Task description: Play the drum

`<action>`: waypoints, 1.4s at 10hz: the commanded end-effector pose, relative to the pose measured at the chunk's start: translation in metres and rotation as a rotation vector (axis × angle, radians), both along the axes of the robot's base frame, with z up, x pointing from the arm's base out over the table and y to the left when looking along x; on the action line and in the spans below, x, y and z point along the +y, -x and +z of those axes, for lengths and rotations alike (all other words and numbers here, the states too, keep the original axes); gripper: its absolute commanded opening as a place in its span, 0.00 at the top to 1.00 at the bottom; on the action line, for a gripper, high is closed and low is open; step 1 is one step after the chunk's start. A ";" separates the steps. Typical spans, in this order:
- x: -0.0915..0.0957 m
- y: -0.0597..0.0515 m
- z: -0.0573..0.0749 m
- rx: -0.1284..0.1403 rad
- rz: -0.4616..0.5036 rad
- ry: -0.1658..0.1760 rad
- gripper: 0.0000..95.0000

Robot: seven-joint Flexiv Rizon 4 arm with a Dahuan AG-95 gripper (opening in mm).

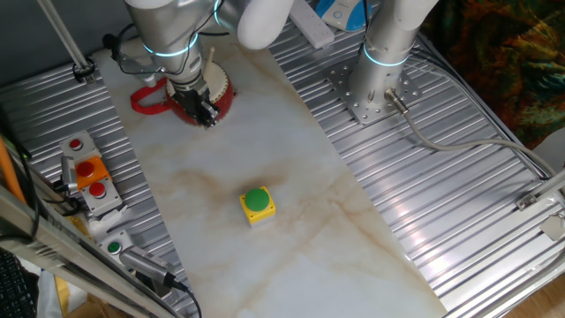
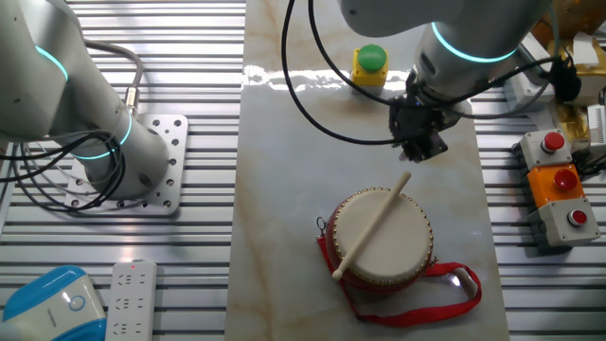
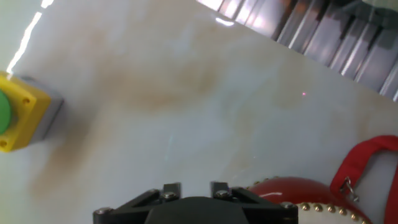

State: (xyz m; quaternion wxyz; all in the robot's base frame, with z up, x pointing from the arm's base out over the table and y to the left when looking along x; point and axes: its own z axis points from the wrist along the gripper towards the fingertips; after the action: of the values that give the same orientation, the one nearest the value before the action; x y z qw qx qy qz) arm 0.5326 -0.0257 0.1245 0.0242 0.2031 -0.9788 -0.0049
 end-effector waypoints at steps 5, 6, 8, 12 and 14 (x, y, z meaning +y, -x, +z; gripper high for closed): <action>0.006 -0.008 0.004 -0.007 -0.254 -0.030 1.00; 0.006 -0.008 0.004 -0.009 -0.250 -0.029 1.00; 0.006 -0.008 0.004 -0.011 -0.254 -0.028 1.00; 0.006 -0.008 0.004 -0.011 -0.255 -0.020 1.00; 0.006 -0.008 0.004 -0.014 -0.252 -0.014 1.00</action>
State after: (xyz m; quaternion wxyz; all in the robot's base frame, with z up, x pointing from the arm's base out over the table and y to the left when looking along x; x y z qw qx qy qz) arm 0.5415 -0.0187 0.1280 0.0146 0.0792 -0.9967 -0.0133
